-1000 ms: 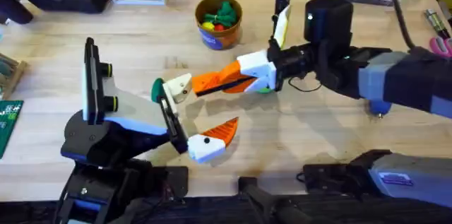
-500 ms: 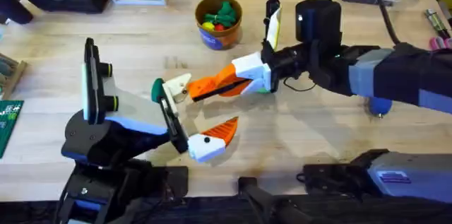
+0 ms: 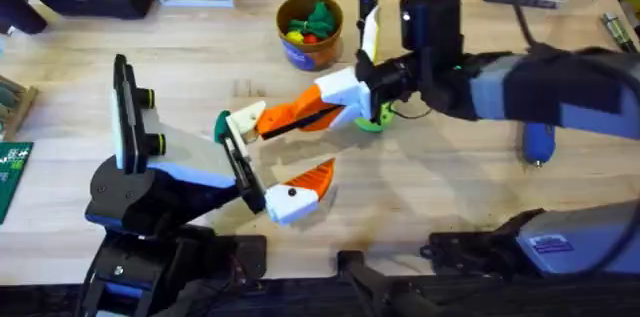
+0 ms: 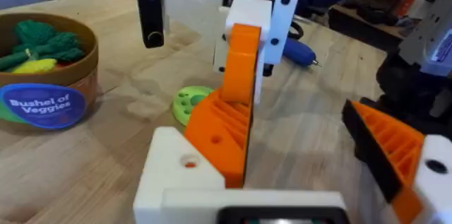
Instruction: Pick up the gripper from the table and insert it into the empty holder that is missing its gripper. Then pick up a screw, insert it into the mounting hole, and use the screwdriver to tighten it. Finally, clean up the table by picking up the vegetable and placing it into the bucket.
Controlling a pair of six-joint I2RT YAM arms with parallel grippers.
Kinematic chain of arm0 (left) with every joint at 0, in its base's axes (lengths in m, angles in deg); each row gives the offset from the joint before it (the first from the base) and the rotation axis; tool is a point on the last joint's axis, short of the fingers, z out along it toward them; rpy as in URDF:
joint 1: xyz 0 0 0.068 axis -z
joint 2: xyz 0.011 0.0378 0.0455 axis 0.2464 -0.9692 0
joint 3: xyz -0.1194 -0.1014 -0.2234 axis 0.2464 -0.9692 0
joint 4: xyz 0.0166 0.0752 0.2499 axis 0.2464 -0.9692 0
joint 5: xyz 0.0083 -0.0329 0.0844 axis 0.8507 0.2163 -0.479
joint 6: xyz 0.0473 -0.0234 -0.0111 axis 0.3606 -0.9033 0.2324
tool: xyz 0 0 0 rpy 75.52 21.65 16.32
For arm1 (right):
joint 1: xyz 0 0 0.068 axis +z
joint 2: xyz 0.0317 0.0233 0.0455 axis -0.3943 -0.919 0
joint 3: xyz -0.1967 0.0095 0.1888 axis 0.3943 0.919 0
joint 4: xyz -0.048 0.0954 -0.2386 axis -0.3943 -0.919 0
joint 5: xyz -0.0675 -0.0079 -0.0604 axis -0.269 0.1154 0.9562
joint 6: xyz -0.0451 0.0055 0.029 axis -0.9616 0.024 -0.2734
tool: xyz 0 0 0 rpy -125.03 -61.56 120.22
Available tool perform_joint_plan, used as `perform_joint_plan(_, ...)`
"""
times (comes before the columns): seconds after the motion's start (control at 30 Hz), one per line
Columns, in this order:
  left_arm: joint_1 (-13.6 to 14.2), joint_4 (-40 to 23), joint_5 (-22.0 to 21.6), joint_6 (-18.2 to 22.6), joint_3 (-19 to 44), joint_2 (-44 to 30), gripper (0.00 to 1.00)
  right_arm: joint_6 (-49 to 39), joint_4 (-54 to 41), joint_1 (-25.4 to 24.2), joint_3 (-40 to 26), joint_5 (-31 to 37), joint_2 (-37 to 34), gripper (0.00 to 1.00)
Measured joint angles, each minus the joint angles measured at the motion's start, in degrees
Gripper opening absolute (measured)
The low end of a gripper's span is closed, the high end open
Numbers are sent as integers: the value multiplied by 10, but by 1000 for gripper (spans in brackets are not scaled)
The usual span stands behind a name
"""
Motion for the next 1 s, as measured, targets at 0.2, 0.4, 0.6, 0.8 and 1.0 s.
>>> perform_joint_plan(0.2, -7, 1, -33, -2, 0, 0, 986, 0, 11, 3, -65, -51, -77, 14)
perform_joint_plan(0.4, -8, 2, -53, -2, 0, 0, 986, 0, 11, 3, -111, -86, -128, 14)
perform_joint_plan(0.6, -8, 2, -57, -4, 0, 0, 986, 0, 12, 3, -124, -93, -146, 13)
perform_joint_plan(0.8, -9, 3, -53, -7, 0, 0, 986, 0, 14, 24, -127, -56, -146, 13)
perform_joint_plan(1.0, -10, 1, -55, -17, 0, 0, 986, -6, 18, 45, -133, -8, -146, 13)
